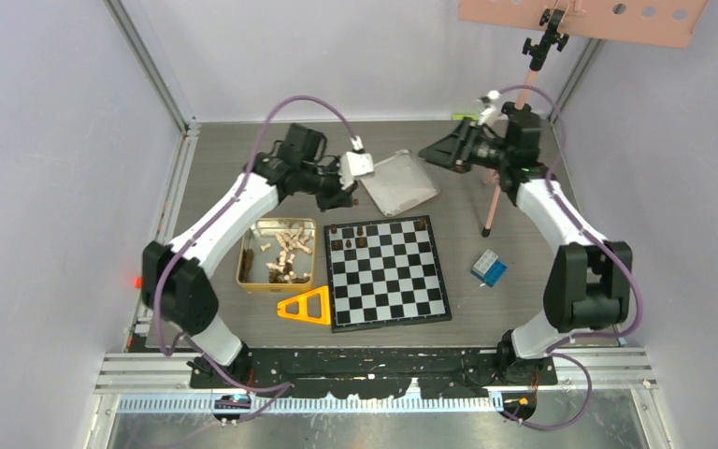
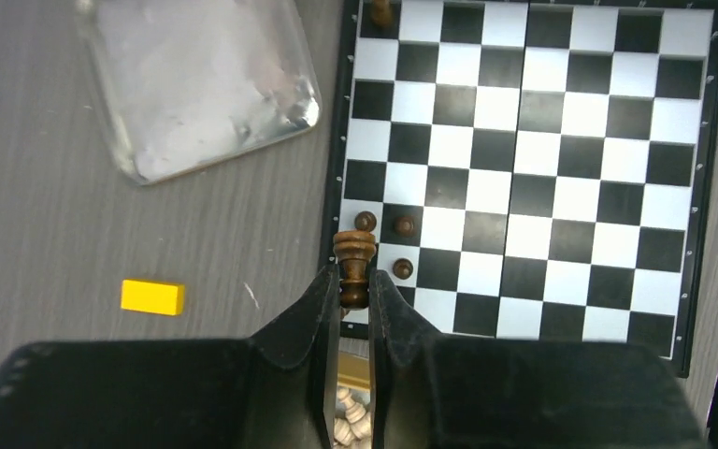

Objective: Set up the chess pieces on the board
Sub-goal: Place the chess piece on the chessboard, then adjust the chess piece on the chessboard.

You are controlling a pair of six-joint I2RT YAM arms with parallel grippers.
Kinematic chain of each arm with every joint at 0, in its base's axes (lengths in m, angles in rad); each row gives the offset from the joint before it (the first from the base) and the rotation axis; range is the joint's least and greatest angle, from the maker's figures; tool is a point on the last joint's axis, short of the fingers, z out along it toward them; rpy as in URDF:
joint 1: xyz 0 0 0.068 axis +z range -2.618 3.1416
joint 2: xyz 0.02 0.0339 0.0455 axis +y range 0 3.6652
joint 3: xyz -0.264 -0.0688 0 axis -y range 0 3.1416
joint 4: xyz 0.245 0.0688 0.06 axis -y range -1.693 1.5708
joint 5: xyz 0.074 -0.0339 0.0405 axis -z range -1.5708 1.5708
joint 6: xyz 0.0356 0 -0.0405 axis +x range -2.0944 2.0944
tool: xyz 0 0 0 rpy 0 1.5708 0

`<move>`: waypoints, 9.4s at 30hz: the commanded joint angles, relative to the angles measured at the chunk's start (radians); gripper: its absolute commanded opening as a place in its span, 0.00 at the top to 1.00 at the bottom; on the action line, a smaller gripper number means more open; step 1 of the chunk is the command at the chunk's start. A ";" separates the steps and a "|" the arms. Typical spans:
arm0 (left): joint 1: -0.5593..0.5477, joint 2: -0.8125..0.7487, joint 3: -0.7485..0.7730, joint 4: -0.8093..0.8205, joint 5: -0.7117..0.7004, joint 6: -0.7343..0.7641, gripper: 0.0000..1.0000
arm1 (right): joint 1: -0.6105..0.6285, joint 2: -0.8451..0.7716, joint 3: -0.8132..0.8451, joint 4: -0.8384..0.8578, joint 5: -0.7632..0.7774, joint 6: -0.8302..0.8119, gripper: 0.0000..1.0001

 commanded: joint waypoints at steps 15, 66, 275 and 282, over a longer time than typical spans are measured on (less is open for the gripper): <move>-0.363 0.682 0.826 -0.778 -0.534 0.043 0.98 | -0.432 -0.354 -0.233 -0.314 -0.071 -0.384 0.50; -0.441 0.961 0.983 -0.791 -0.802 0.131 0.87 | -0.473 -0.334 -0.257 -0.326 -0.132 -0.400 0.51; 0.397 -0.071 -0.269 -0.295 -0.285 -0.155 0.49 | 0.319 -0.055 0.104 -0.805 0.545 -1.036 0.55; 0.382 -0.037 -0.262 -0.330 -0.416 -0.113 0.52 | 0.274 -0.116 -0.015 -0.731 0.513 -1.012 0.56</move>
